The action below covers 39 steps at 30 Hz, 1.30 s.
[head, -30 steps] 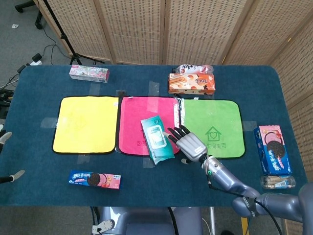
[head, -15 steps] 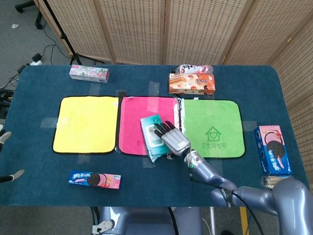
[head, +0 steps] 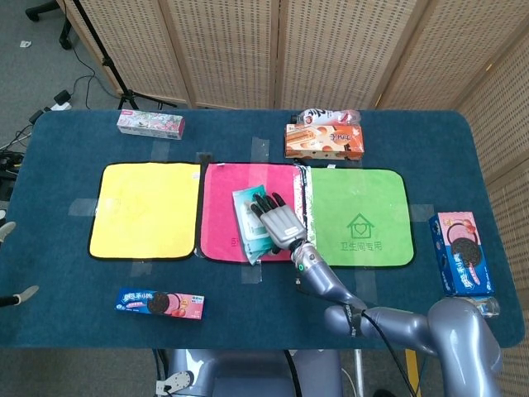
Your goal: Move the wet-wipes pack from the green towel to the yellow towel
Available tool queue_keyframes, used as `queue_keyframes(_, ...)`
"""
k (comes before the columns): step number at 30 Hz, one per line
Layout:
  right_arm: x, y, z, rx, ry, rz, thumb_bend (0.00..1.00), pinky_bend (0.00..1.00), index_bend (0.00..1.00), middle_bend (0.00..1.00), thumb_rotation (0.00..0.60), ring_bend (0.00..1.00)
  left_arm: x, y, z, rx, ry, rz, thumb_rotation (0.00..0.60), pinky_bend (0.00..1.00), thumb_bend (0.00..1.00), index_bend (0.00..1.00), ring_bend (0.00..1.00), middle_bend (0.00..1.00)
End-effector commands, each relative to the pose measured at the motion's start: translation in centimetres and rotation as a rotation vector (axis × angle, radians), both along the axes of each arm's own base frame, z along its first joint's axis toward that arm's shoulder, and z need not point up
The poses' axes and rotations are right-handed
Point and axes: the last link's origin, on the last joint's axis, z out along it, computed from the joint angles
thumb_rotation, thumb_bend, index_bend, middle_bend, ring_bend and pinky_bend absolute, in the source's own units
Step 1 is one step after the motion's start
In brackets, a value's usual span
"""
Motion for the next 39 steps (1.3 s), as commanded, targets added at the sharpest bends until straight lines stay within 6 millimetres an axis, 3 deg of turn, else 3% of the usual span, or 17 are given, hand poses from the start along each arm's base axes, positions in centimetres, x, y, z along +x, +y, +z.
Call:
queue_keyframes(1,1.6,-0.3,-0.4,-0.004,-0.030,-0.015,0.00,0.00,0.00,0.00,0.600,0.00,-0.1,0.1,0.0,0.001,-0.001,0.005,0.600,0.00,0.00,0.00,0.00,0.00)
queue_keyframes(10,3.8,-0.7,-0.4,-0.029,-0.047,-0.025,0.00,0.00,0.00,0.00,0.600,0.00,-0.2,0.2,0.0,-0.002,0.002,0.012,0.600,0.00,0.00,0.00,0.00,0.00)
queue_keyframes(16,3.1,-1.2,-0.2,-0.057,-0.020,-0.056,0.00,0.00,0.00,0.00,0.600,0.00,-0.3,0.2,0.1,0.002,0.000,0.013,0.600,0.00,0.00,0.00,0.00,0.00)
queue_keyframes(20,2.7,-0.6,1.5,-0.054,-0.035,-0.044,0.00,0.00,0.00,0.00,0.600,0.00,-0.3,0.2,0.1,-0.004,-0.002,0.012,0.600,0.00,0.00,0.00,0.00,0.00)
queue_keyframes(25,1.7,0.9,5.1,-0.044,-0.062,-0.027,0.00,0.00,0.00,0.00,0.600,0.00,-0.2,0.2,0.1,-0.013,-0.002,0.006,0.600,0.00,0.00,0.00,0.00,0.00)
queue_keyframes(27,0.2,2.1,8.5,-0.072,-0.070,-0.004,0.00,0.00,0.00,0.00,0.600,0.00,0.0,0.2,0.1,-0.018,0.001,-0.007,0.600,0.00,0.00,0.00,0.00,0.00)
queue_keyframes(30,-1.5,3.1,11.7,-0.105,-0.087,0.010,0.00,0.00,0.00,0.00,0.600,0.00,0.3,0.4,0.2,-0.023,0.012,-0.027,0.600,0.00,0.00,0.00,0.00,0.00)
queue_keyframes(34,-6.1,4.6,17.2,-0.219,-0.103,0.035,0.00,0.00,0.00,0.00,0.600,0.00,1.2,1.7,0.8,-0.027,0.066,-0.093,0.600,0.00,0.00,0.00,0.00,0.00)
queue_keyframes(39,-11.2,6.2,21.2,-0.333,-0.159,0.025,0.00,0.00,0.00,0.00,0.600,0.00,2.4,3.7,0.6,-0.086,0.146,-0.221,0.600,0.00,0.00,0.00,0.00,0.00)
